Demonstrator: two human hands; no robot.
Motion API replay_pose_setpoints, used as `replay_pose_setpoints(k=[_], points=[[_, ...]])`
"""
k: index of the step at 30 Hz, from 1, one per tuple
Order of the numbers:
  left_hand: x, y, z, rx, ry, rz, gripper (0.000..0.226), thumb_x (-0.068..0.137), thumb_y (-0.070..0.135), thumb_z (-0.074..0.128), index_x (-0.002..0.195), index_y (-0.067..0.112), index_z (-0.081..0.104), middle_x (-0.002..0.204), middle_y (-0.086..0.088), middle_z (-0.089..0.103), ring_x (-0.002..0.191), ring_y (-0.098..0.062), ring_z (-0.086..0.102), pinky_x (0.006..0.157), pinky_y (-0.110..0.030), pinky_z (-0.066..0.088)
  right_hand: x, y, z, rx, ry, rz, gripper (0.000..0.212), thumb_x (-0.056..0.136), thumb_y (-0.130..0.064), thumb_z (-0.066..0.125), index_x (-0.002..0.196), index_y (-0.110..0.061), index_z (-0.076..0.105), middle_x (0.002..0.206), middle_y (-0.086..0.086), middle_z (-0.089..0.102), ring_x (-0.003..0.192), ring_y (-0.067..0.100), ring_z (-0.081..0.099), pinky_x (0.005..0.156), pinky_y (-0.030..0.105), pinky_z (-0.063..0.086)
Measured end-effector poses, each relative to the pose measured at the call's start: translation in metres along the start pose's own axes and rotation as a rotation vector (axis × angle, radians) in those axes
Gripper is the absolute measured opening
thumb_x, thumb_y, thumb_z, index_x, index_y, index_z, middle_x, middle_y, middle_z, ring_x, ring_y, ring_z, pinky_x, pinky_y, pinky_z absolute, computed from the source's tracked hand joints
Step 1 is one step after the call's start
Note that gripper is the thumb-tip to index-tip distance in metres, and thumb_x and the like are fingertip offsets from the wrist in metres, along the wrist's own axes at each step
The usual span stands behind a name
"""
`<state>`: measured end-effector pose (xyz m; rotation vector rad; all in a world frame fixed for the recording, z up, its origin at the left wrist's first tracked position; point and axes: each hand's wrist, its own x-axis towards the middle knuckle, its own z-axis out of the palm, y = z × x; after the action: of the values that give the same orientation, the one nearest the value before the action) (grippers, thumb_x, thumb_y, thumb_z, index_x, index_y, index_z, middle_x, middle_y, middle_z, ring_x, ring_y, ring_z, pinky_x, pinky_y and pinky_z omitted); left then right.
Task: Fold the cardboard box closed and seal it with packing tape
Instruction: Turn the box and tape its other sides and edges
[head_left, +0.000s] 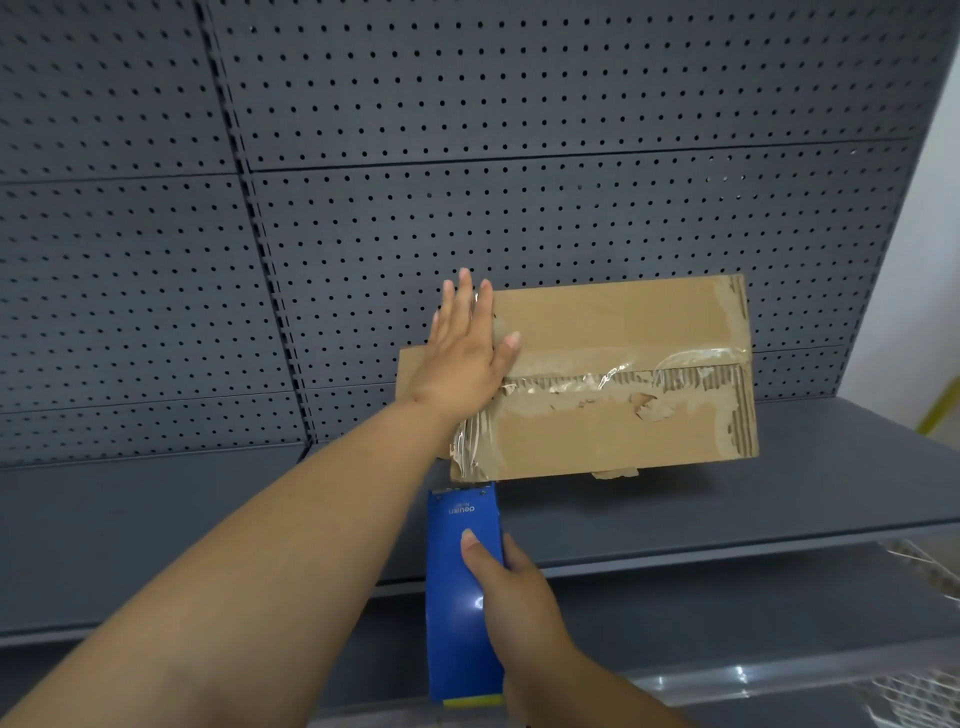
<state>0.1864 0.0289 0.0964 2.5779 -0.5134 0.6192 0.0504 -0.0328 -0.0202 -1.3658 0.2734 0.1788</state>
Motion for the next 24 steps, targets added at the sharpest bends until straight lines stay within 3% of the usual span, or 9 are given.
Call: replay_pose_setpoints(k=[5,10,13,18,22,24], points=[[0.001,0.004,0.005,0.015,0.041,-0.058,0.078,0.092,0.054,0.036,0.148,0.021,-0.007,0.154,-0.007,-0.024,0.14,-0.019,-0.024,0.113,-0.041,-0.001,0.002,0.001,-0.002,0.025,0.005,-0.046,0.029,0.093,-0.032,0.055,0.119,-0.02,0.063,0.097,-0.007,0.07,0.08,0.002,0.064,0.053,0.007,0.045],[0.004,0.006,0.008,0.052,0.077,-0.081,0.075,0.093,0.052,0.036,0.148,0.021,-0.006,0.155,-0.009,-0.022,0.141,-0.022,-0.022,0.114,-0.044,0.005,0.0,0.011,-0.002,0.035,0.001,-0.083,0.035,0.09,-0.031,0.059,0.124,-0.022,0.062,0.106,-0.002,0.072,0.094,0.011,0.069,0.083,0.026,0.054],[0.005,0.007,0.009,0.05,0.074,-0.093,0.074,0.094,0.051,0.035,0.148,0.022,-0.007,0.154,-0.008,-0.023,0.141,-0.021,-0.022,0.114,-0.044,0.008,-0.002,0.015,-0.006,0.003,-0.01,-0.12,0.044,0.09,-0.033,0.06,0.132,-0.023,0.054,0.114,-0.006,0.069,0.097,0.006,0.067,0.077,0.016,0.052],[0.005,0.008,0.008,0.048,0.067,-0.09,0.074,0.094,0.05,0.035,0.148,0.021,-0.007,0.154,-0.008,-0.024,0.141,-0.021,-0.022,0.114,-0.042,0.005,-0.008,0.02,-0.01,-0.106,-0.003,-0.159,0.059,0.09,-0.041,0.057,0.143,-0.023,0.041,0.124,-0.007,0.064,0.106,0.006,0.062,0.081,0.014,0.05],[0.004,0.008,0.008,0.046,0.058,-0.093,0.074,0.094,0.05,0.035,0.147,0.022,-0.008,0.154,-0.006,-0.024,0.141,-0.02,-0.023,0.114,-0.043,0.004,-0.01,0.015,-0.014,-0.097,0.015,-0.128,0.053,0.091,-0.037,0.057,0.141,-0.022,0.045,0.118,-0.007,0.066,0.097,0.002,0.063,0.061,0.006,0.047],[0.003,0.009,0.008,0.059,0.057,-0.096,0.073,0.094,0.05,0.034,0.147,0.022,-0.008,0.154,-0.007,-0.023,0.141,-0.02,-0.022,0.114,-0.042,0.004,-0.007,0.01,-0.017,-0.065,0.017,-0.082,0.044,0.092,-0.034,0.058,0.133,-0.02,0.054,0.111,-0.002,0.069,0.094,0.009,0.066,0.064,0.01,0.049]])
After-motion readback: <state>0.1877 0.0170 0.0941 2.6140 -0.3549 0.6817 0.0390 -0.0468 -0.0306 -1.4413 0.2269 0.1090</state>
